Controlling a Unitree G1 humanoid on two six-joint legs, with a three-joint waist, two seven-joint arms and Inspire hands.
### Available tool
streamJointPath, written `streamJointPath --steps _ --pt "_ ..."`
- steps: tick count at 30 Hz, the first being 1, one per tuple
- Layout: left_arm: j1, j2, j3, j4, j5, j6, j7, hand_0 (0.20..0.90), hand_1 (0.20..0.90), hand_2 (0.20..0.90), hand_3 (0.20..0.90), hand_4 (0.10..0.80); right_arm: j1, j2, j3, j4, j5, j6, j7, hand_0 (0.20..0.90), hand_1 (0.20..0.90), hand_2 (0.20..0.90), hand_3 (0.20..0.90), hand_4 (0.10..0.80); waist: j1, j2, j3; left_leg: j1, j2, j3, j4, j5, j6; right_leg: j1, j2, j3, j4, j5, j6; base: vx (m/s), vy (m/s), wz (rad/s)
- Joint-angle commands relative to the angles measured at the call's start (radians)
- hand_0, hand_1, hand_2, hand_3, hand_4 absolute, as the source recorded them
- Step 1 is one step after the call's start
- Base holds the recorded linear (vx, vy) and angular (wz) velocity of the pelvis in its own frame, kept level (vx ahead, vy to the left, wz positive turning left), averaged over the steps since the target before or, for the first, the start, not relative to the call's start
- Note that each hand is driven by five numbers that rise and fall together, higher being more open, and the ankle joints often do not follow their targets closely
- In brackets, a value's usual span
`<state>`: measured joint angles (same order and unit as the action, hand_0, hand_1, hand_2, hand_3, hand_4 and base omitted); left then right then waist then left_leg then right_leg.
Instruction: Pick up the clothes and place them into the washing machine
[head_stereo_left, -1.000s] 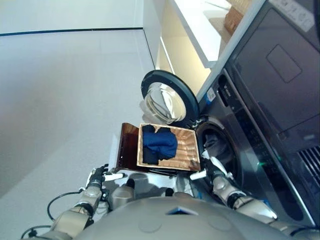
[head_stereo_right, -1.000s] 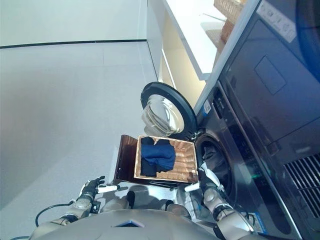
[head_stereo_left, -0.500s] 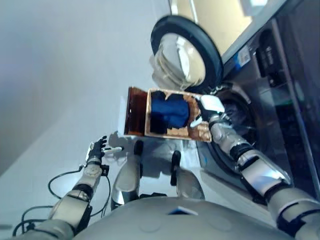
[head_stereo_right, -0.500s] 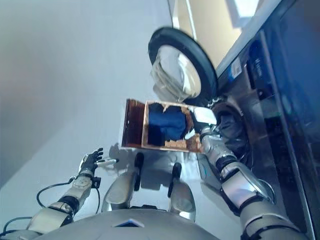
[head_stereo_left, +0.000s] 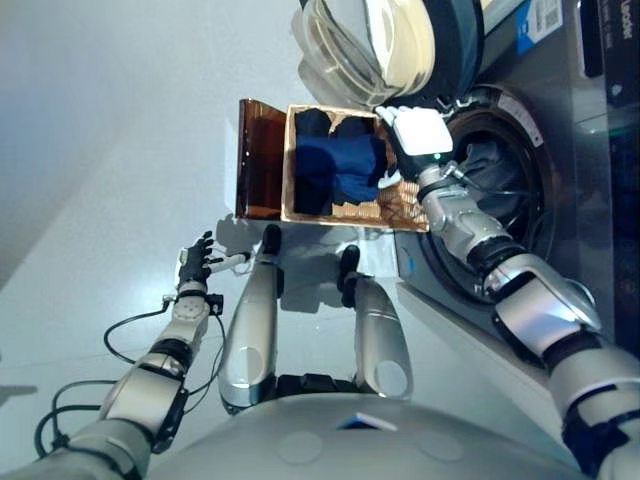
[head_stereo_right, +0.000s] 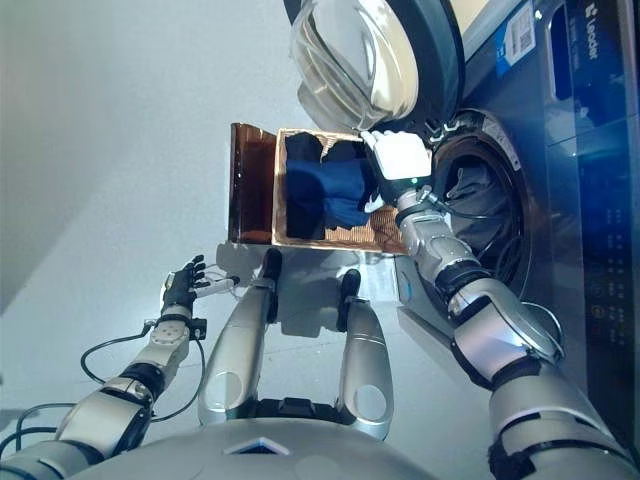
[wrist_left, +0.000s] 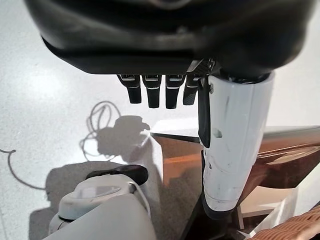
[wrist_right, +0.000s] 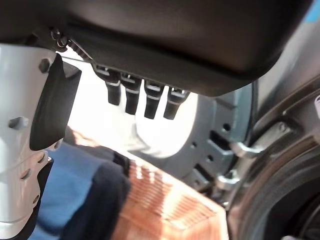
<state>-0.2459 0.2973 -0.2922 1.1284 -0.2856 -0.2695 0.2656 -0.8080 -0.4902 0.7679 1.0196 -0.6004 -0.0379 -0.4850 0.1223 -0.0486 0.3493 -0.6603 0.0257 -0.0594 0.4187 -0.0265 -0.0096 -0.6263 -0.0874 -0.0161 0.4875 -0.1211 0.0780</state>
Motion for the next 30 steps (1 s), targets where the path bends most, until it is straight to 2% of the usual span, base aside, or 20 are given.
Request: streamJointPath --steps 1,7,18,30 --pt "0.016 0.019 -0.026 -0.030 -0.033 -0.056 0.044 0.900 0.900 0.900 0.900 0.800 -0.082 -0.034 0.013 -0.011 0.014 -0.001 -0.091 0.900 0.900 0.900 0.900 0.800 0.011 0.003 -0.094 -0.030 -0.005 0.000 0.051 -0.063 -0.042 -0.008 0.006 -0.016 -0.084 0.091 -0.011 0.033 -0.002 0.06" --pt "0.006 0.020 -0.030 -0.038 -0.040 -0.061 0.050 0.900 0.900 0.900 0.900 0.800 -0.096 0.007 0.017 0.019 0.039 -0.007 -0.101 0.900 0.900 0.900 0.900 0.800 0.022 0.002 -0.085 -0.034 -0.022 -0.012 0.047 -0.064 -0.036 0.000 0.005 -0.029 -0.087 0.083 -0.016 0.035 -0.004 0.10" --pt "-0.004 0.024 -0.030 -0.024 -0.026 -0.066 0.060 0.900 0.900 0.900 0.900 0.800 -0.097 0.069 0.016 0.020 0.060 -0.018 -0.107 0.900 0.900 0.900 0.900 0.800 0.035 -0.003 -0.075 -0.028 -0.034 -0.031 0.027 -0.060 -0.031 0.016 0.000 -0.050 -0.100 0.081 -0.017 0.017 -0.005 0.05" --pt "-0.005 0.029 -0.036 -0.039 -0.026 -0.071 0.064 0.900 0.900 0.900 0.900 0.800 -0.113 0.074 0.018 0.054 0.073 -0.016 -0.114 0.900 0.900 0.900 0.900 0.800 0.048 0.014 -0.047 -0.037 -0.043 -0.039 0.020 -0.049 -0.031 0.013 -0.005 -0.061 -0.098 0.078 -0.020 -0.001 -0.001 0.05"
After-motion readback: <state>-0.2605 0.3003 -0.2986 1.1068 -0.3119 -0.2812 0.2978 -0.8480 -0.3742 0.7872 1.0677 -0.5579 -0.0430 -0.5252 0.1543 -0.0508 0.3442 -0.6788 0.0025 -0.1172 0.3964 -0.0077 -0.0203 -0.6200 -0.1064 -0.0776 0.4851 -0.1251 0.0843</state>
